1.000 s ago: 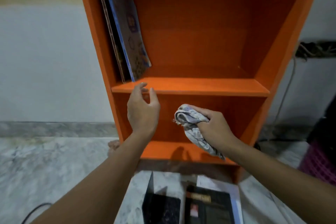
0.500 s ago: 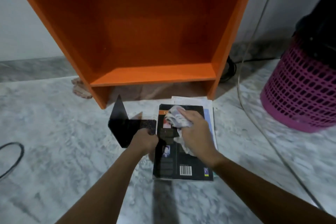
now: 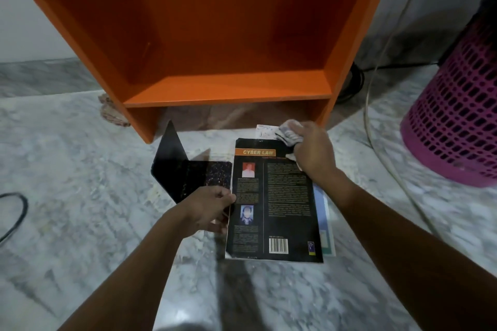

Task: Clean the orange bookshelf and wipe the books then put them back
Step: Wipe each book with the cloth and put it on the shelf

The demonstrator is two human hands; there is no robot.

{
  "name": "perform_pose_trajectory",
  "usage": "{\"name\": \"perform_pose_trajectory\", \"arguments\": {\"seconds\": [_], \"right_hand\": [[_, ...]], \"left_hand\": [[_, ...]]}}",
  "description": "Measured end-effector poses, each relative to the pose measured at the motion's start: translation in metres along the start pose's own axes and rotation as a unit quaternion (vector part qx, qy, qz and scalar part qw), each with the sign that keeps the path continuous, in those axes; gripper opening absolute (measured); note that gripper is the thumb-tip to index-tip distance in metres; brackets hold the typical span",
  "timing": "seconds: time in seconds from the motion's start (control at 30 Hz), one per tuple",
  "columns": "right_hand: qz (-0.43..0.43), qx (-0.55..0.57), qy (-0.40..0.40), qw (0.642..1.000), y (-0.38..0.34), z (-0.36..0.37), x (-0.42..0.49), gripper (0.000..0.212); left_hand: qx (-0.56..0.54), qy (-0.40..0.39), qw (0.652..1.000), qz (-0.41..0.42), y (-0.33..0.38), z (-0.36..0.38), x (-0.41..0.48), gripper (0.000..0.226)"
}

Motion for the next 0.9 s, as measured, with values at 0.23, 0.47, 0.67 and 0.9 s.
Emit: {"name": "perform_pose_trajectory", "arguments": {"seconds": [0.23,0.47,0.67,0.9], "right_hand": [[-0.212,-0.030,-0.178,0.961,-0.092,0.040,-0.057,0.076],[-0.008,0.019,-0.014,1.000,-0.017,0.013,0.019,0.046],[-0.172,-0.004,-0.066,0.983,-0.075,0.003,-0.025,0.068],[-0.129,-0.036,-0.078,0.988,-0.055,0.038,-0.007,0.063]], "left_hand": [[-0.020,-0.031,0.999,-0.011,-0.002,-0.002,0.003,0.021],[-0.010,-0.038,0.999,-0.014,-0.002,-0.004,0.002,0.024],[-0.025,-0.060,0.998,-0.013,0.001,-0.004,0.003,0.019],[-0.023,-0.054,0.998,-0.016,0.001,-0.002,-0.001,0.023]]}}
Point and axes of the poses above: each hand's wrist, its own x-axis towards the middle knuckle, its own z-axis out of the palm, y = z × x, the point moved 6 cm from there along x, towards the middle knuckle, and after that the axes turned 1 degree about -x, right-handed, at the moved point
